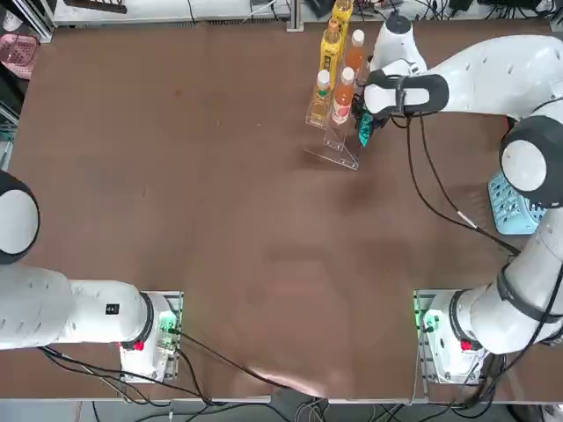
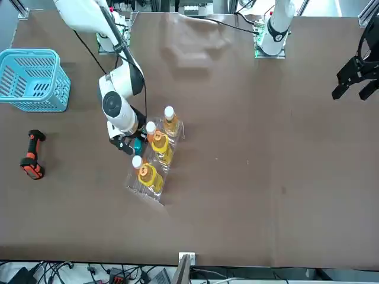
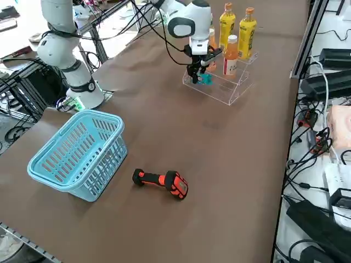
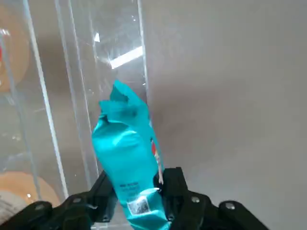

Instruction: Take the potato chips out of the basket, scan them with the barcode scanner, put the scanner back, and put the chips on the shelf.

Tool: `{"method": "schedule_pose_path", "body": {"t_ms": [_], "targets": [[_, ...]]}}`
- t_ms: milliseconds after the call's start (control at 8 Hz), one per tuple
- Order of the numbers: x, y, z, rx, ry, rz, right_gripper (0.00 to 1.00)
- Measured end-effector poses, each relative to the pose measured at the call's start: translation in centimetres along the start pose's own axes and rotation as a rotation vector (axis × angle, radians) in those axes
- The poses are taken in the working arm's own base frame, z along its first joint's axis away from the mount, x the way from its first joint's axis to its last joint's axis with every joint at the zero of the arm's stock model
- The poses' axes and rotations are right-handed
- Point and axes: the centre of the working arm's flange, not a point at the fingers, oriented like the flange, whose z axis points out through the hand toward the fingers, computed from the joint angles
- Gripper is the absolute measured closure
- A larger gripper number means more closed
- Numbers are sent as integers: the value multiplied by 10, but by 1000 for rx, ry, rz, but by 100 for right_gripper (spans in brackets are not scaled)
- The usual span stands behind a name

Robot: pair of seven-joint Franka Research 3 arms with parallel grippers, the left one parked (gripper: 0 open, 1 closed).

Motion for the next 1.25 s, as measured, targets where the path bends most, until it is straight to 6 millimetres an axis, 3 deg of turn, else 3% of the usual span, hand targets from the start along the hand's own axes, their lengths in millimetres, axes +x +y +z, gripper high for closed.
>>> {"method": "schedule_pose_path", "body": {"t_ms": [375,750,1250], "targets": [[27,24,-16,29,9,-40,51],[29,21,-21,150,-31,-60,51],[26,21,-16,157,-41,-70,51]]}}
